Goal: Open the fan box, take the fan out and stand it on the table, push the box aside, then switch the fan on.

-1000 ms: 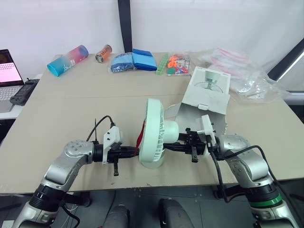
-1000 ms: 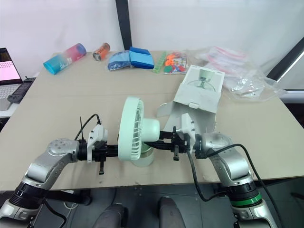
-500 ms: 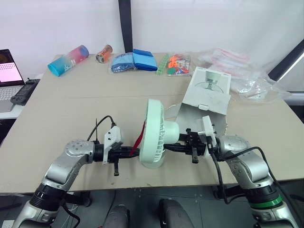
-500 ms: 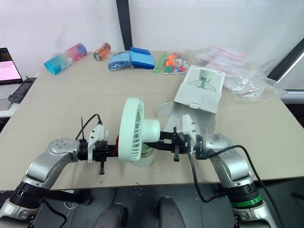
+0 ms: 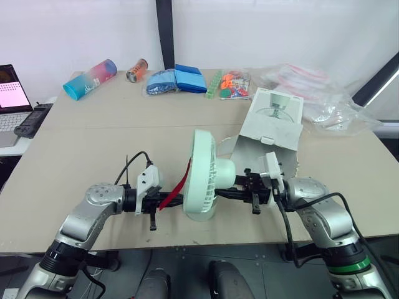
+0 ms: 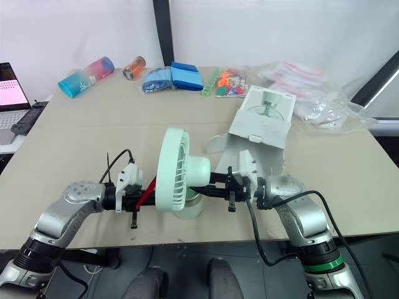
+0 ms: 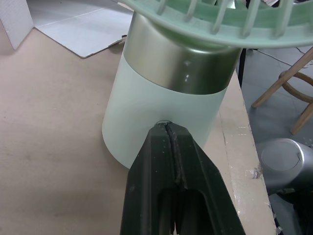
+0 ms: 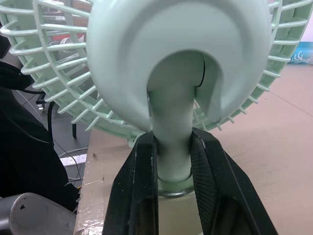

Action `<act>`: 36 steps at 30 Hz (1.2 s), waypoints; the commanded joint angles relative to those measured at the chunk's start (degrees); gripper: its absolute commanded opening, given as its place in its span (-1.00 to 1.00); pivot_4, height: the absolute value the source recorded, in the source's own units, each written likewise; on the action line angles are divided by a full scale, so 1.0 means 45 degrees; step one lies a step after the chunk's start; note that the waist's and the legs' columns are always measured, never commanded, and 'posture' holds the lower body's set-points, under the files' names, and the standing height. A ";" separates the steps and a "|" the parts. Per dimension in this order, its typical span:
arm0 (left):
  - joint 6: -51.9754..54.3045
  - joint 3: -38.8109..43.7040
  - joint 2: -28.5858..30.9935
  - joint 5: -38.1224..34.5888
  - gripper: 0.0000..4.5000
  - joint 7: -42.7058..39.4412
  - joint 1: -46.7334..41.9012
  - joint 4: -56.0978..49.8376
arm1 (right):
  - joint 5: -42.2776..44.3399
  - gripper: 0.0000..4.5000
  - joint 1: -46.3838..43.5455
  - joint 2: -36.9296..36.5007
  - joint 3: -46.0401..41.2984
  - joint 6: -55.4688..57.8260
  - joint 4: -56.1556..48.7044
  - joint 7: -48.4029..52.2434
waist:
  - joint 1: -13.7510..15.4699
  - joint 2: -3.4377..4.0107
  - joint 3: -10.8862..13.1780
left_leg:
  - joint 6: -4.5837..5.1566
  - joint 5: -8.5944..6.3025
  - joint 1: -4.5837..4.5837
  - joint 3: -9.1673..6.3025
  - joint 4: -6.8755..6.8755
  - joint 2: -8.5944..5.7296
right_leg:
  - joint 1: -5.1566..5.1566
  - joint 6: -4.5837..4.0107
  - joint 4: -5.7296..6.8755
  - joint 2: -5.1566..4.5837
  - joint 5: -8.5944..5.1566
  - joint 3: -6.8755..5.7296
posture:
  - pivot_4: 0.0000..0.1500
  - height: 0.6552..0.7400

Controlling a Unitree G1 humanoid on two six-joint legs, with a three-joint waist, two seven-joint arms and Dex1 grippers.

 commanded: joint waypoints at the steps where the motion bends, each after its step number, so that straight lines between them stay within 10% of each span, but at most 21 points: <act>1: -0.0286 -0.0171 -0.0114 -0.0014 -0.97 -0.0106 -0.0112 -0.0311 | -0.0321 -0.82 0.0262 -0.0209 0.0222 0.0180 0.0195 0.0159 | 0.0000 0.0000 0.0000 | 0.0000 0.0000 0.0000 0.0000 0.0000 0.0000 | 0.0000 0.0000 0.0000 0.0000 0.0000 0.0000 | 1.00 1.00; 26: 0.0859 0.3810 0.1585 -0.2006 -0.97 0.1191 0.2654 -0.2109 | 0.3315 -0.82 -0.1772 0.0086 -0.2120 0.2687 -0.1197 -0.0923 | -0.0023 0.0008 0.0019 | 0.0002 -0.0002 -0.0020 0.0004 -0.0004 0.0012 | -0.0035 -0.0006 -0.0002 0.0008 -0.0004 0.0000 | 1.00 1.00; 36: 0.0810 0.3787 0.1495 -0.2119 -0.97 0.1644 0.2989 -0.2251 | 0.0386 -0.82 -0.3881 0.1795 -0.0185 0.1749 0.0471 -0.2625 | -0.0079 0.0013 0.0022 | 0.0002 -0.0001 -0.0018 0.0039 -0.0006 0.0024 | -0.0053 -0.0027 -0.0001 0.0010 0.0009 0.0001 | 1.00 1.00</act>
